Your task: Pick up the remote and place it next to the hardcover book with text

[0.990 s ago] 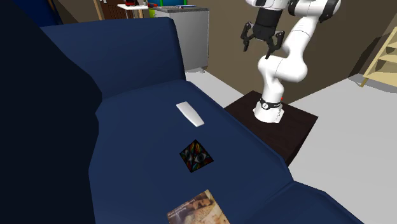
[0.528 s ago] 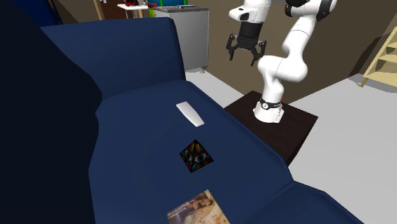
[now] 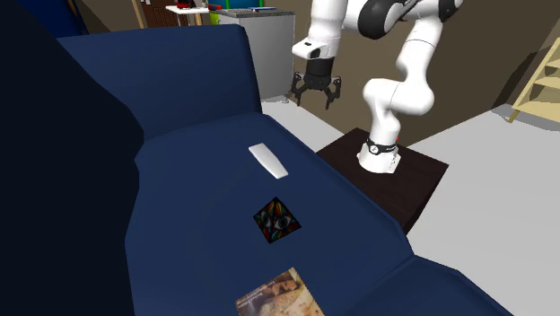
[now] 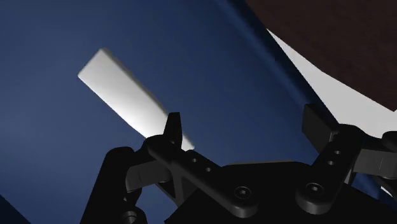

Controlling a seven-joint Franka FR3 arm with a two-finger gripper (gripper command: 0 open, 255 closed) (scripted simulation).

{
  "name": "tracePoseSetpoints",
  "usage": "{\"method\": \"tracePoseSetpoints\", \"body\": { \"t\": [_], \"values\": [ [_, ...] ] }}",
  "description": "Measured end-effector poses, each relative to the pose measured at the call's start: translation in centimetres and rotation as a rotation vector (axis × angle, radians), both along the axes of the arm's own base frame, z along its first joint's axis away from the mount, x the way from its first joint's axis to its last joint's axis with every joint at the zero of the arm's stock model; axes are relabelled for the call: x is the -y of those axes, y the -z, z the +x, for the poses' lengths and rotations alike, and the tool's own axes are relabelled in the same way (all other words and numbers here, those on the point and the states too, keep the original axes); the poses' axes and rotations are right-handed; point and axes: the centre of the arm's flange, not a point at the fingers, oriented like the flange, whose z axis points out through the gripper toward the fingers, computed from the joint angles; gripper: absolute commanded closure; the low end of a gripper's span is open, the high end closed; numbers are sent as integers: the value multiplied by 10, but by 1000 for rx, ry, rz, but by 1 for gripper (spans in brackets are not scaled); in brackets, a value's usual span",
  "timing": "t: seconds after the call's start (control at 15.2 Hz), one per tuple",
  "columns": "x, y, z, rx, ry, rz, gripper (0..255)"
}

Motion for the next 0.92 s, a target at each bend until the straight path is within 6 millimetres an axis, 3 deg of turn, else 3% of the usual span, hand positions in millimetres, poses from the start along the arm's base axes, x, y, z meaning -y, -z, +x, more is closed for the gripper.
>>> {"method": "tracePoseSetpoints", "body": {
  "t": [0.4, 0.92],
  "values": [
    [42, 54, 44, -12, -237, 32, 0],
    [77, 123, 115, -30, -557, 72, 0]
  ]
}}
